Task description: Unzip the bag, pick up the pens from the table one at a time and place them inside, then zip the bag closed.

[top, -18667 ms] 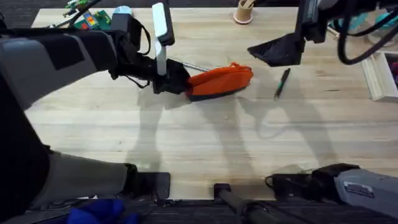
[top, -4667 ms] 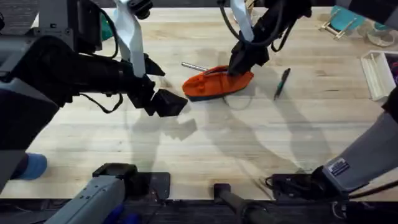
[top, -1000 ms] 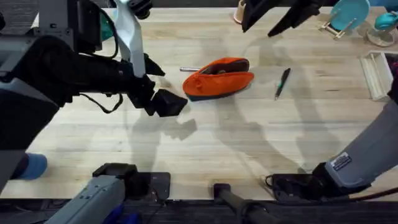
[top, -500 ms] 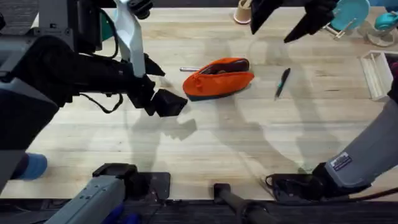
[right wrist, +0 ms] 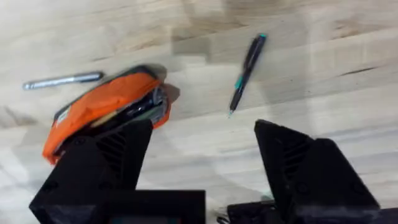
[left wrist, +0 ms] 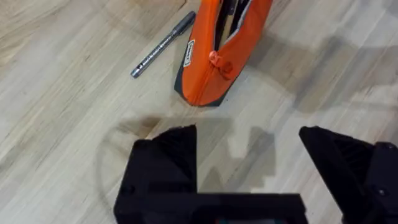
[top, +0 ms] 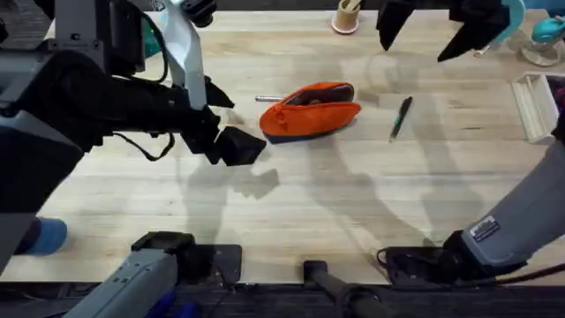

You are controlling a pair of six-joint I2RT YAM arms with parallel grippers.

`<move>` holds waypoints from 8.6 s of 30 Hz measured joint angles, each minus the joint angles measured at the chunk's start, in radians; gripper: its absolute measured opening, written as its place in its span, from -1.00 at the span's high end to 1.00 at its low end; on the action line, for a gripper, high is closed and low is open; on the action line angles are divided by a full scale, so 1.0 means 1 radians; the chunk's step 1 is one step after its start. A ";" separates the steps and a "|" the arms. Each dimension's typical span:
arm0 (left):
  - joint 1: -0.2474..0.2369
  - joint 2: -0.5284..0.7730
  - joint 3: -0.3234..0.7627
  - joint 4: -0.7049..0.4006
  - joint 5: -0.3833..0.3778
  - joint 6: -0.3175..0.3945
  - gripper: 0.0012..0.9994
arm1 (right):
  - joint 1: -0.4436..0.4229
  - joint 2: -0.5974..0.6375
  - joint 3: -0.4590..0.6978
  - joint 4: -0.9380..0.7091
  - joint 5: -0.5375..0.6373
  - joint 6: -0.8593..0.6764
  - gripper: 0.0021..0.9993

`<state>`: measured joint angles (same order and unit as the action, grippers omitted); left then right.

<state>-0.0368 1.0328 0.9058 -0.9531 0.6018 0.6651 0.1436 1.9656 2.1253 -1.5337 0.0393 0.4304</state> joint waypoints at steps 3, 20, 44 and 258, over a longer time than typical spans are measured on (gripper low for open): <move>0.000 0.000 0.000 0.000 0.000 0.000 -0.99 | 0.000 0.000 -0.048 0.041 0.021 0.028 -0.99; 0.000 0.000 0.000 0.000 0.000 0.000 -0.99 | -0.001 0.000 -0.416 0.275 0.002 0.086 -0.99; 0.000 0.000 0.000 0.000 0.000 0.000 -0.99 | -0.052 0.000 -0.668 0.459 -0.014 0.156 -0.98; 0.000 0.000 0.000 0.000 0.000 0.000 -0.99 | 0.174 0.105 -0.336 0.320 -0.435 -2.113 0.85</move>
<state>-0.0368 1.0328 0.9058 -0.9531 0.6018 0.6651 0.3180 2.0705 1.7889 -1.2137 -0.3962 -1.6821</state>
